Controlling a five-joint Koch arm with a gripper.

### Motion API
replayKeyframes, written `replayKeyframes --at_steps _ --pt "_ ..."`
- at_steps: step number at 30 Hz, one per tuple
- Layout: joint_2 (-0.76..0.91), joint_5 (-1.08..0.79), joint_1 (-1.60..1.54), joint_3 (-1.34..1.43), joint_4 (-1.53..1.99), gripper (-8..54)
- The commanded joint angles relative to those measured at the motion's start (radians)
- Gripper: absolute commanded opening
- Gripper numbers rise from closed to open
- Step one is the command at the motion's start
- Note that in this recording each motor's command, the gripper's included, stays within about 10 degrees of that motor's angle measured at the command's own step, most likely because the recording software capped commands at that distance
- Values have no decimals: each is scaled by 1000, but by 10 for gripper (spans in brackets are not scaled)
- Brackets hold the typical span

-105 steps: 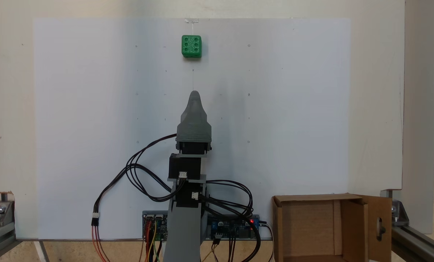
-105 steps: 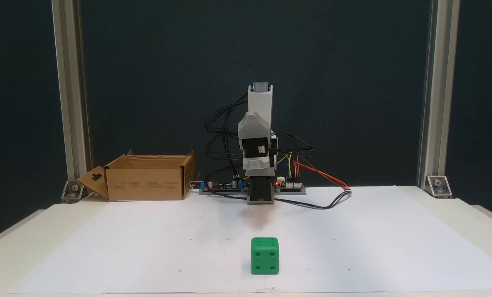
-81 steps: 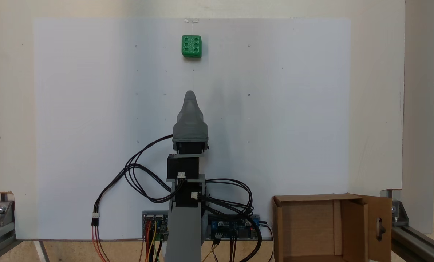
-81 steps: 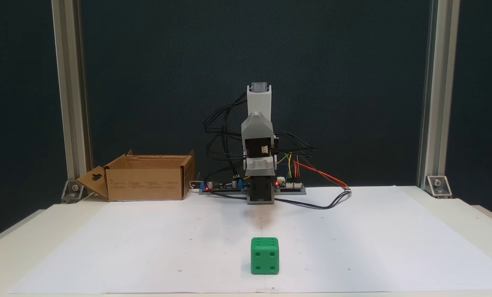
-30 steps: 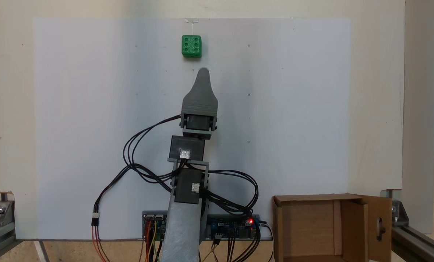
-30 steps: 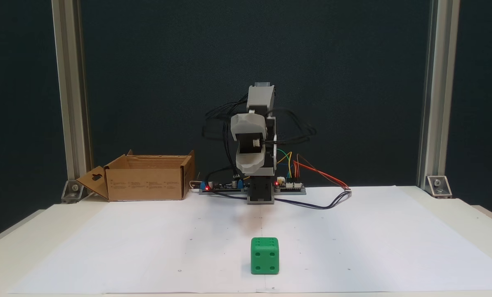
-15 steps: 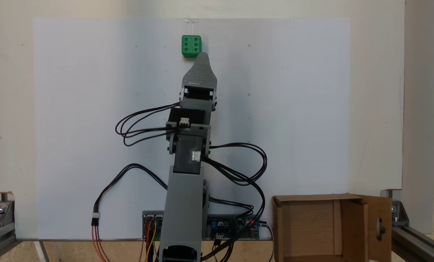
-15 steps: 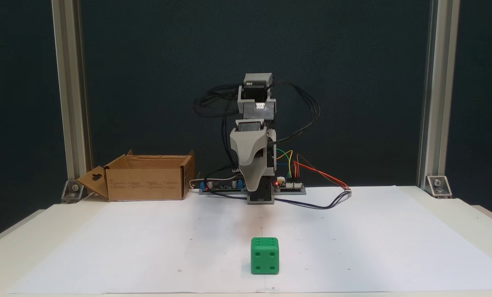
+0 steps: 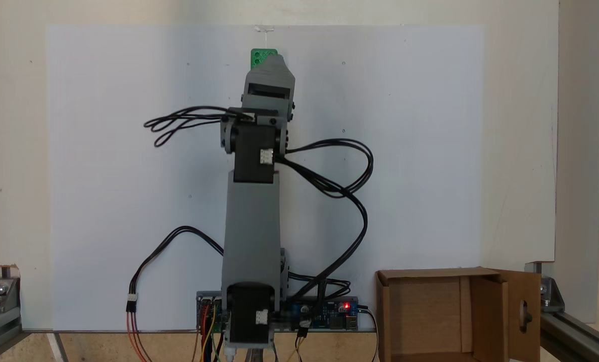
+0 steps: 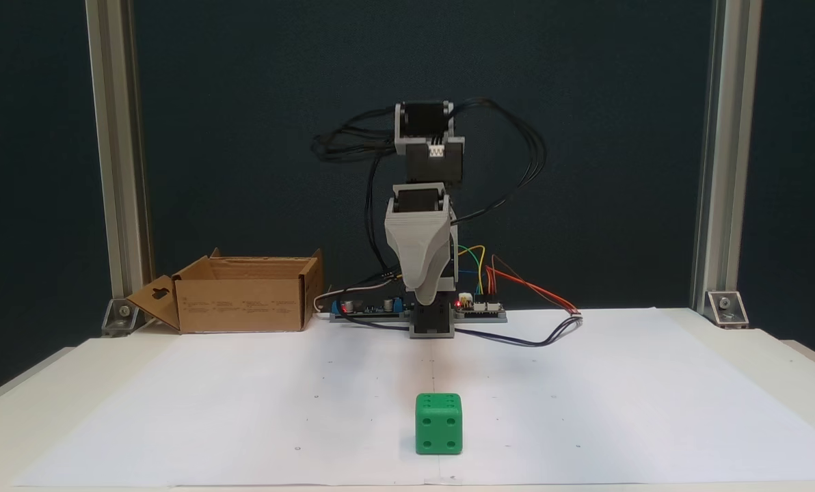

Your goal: Grasp a green dice and put it in the bin.

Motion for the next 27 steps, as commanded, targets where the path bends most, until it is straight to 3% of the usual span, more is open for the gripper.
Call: replayKeyframes --at_steps 1,10,27 --pt "-38 61 -9 -120 81 417" --pt "-241 94 -9 -413 244 417" --pt "-367 91 -114 -660 359 429"
